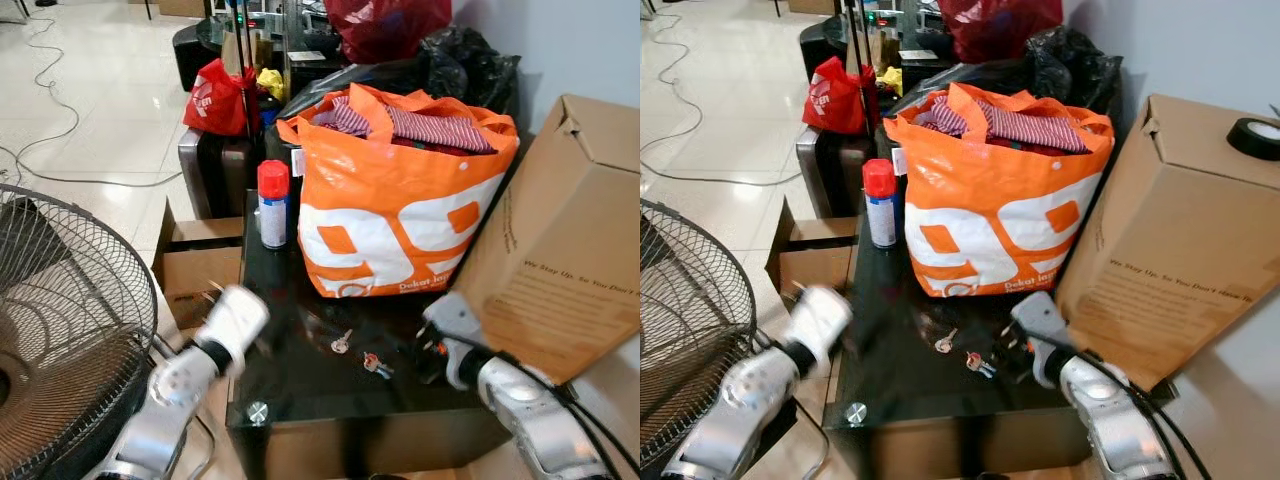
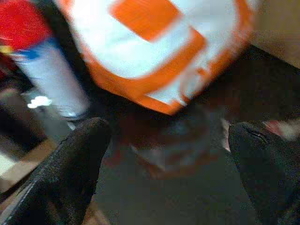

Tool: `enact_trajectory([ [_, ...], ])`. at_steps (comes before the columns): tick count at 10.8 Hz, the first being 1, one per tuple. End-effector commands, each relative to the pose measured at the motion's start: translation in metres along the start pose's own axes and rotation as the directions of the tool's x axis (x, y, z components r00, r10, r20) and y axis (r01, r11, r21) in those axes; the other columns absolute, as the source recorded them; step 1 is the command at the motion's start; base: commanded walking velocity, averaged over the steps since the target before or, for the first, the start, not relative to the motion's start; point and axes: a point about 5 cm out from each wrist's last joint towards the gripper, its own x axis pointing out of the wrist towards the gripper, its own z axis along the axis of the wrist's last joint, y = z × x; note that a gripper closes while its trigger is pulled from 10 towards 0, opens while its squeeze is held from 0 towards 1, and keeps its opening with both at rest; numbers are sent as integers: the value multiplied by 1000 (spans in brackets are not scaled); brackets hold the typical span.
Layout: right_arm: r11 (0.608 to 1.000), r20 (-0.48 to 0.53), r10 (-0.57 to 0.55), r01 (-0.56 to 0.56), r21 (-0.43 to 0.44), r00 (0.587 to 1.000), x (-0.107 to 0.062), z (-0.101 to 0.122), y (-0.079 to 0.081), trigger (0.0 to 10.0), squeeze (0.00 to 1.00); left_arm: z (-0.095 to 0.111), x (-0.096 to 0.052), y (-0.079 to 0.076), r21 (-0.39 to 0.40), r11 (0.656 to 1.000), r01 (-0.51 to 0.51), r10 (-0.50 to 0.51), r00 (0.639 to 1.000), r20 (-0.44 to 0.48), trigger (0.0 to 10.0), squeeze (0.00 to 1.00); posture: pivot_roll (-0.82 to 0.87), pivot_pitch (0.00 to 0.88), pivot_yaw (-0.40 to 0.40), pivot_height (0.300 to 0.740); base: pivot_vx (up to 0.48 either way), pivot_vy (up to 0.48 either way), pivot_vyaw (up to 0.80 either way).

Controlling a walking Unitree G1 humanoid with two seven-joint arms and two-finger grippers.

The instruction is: Hang keys on a hook

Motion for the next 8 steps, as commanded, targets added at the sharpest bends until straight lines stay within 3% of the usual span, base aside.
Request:
enact_trajectory([
  [1,999,2,24,-24,-22,1000,4,3,0,10000,0,-4,0,-5,19,998,57,-57,998,-31,10000,0,-116,0,-37,740,0,0,0],
  [4,990,-118,127,-118,80,985,20,-17,20,10000,0,-5,-9,-16,34,990,140,-139,990,-38,10000,0,-115,14,-30,740,0,0,0],
  [8,970,-124,193,-170,175,973,36,-22,31,10000,0,0,-31,-22,40,973,226,-224,973,-59,10000,0,-79,96,-27,740,0,0,0],
])
